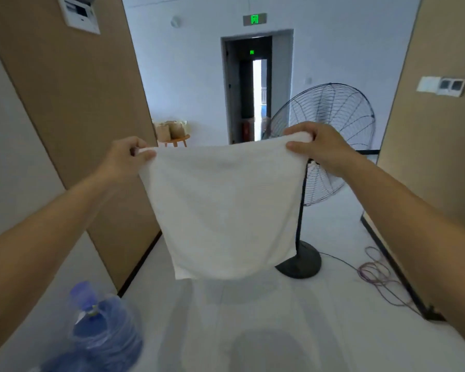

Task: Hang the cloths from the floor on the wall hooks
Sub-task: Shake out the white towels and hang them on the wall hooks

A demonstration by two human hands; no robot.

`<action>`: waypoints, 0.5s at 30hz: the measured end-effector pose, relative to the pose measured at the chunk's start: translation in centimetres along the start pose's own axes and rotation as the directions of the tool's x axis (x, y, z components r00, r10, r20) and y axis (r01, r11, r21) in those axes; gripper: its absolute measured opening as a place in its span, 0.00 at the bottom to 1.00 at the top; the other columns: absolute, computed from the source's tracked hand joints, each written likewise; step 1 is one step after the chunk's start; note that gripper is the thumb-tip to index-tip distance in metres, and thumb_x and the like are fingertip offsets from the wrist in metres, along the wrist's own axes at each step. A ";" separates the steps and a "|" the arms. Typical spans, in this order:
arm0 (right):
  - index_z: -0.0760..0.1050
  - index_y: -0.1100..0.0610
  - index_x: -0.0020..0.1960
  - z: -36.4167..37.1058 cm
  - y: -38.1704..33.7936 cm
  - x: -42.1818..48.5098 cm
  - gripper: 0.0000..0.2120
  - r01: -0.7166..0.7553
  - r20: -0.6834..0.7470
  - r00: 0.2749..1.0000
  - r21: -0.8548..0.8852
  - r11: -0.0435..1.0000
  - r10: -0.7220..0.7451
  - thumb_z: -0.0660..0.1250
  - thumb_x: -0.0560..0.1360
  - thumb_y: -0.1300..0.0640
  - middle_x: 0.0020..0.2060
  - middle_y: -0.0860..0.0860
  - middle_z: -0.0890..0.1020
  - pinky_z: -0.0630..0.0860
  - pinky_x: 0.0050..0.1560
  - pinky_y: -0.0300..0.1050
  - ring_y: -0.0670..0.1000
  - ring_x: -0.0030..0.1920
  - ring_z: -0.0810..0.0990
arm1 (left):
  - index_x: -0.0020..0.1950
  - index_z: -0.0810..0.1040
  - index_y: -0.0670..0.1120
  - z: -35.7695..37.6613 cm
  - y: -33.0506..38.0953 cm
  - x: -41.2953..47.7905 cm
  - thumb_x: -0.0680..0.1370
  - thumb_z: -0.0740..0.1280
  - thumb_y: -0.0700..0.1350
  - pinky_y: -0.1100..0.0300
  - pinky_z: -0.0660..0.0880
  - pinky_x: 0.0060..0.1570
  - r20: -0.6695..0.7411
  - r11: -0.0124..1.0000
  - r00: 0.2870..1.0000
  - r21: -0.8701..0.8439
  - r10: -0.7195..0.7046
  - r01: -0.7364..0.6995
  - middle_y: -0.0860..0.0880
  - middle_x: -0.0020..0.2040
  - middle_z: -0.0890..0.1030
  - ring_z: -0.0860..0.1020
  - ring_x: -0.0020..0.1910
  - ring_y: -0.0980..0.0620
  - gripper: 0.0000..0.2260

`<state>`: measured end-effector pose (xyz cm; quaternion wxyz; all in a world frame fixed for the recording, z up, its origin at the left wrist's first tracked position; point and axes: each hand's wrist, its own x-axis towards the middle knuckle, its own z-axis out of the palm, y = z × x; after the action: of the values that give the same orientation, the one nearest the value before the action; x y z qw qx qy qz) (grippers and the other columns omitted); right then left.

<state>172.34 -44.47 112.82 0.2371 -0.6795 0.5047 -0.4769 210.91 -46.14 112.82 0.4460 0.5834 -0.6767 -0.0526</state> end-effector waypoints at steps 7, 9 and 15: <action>0.78 0.49 0.54 -12.4 5.8 -3.5 0.07 -0.172 -0.220 0.968 -0.221 0.960 0.122 0.68 0.78 0.58 0.49 0.43 0.79 0.75 0.46 0.31 0.45 0.49 0.78 | 0.47 0.78 0.45 14.6 8.4 5.7 0.78 0.68 0.47 0.56 0.72 0.43 0.253 0.983 0.952 -0.097 0.174 -0.154 0.50 0.38 0.73 0.73 0.42 0.48 0.06; 0.77 0.49 0.55 -15.2 6.4 -4.6 0.07 -0.226 -0.276 0.951 -0.306 0.925 0.141 0.67 0.78 0.58 0.48 0.43 0.78 0.71 0.41 0.27 0.44 0.47 0.76 | 0.48 0.79 0.44 18.5 10.5 6.7 0.78 0.68 0.48 0.55 0.70 0.45 0.284 0.973 0.932 -0.108 0.226 -0.203 0.47 0.42 0.76 0.74 0.45 0.46 0.07; 0.78 0.55 0.58 -22.7 7.2 -8.3 0.09 -0.444 -0.513 0.836 -0.429 0.786 0.193 0.67 0.79 0.57 0.55 0.51 0.77 0.69 0.52 0.42 0.50 0.55 0.74 | 0.48 0.81 0.46 27.9 18.5 9.4 0.74 0.72 0.49 0.57 0.76 0.43 0.384 0.890 0.816 -0.329 0.432 -0.317 0.45 0.44 0.80 0.78 0.44 0.44 0.07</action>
<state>148.60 -36.04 113.41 -0.0026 -0.4930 0.7668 -0.4110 179.36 -60.77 112.23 0.3495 0.3486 -0.8507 -0.1805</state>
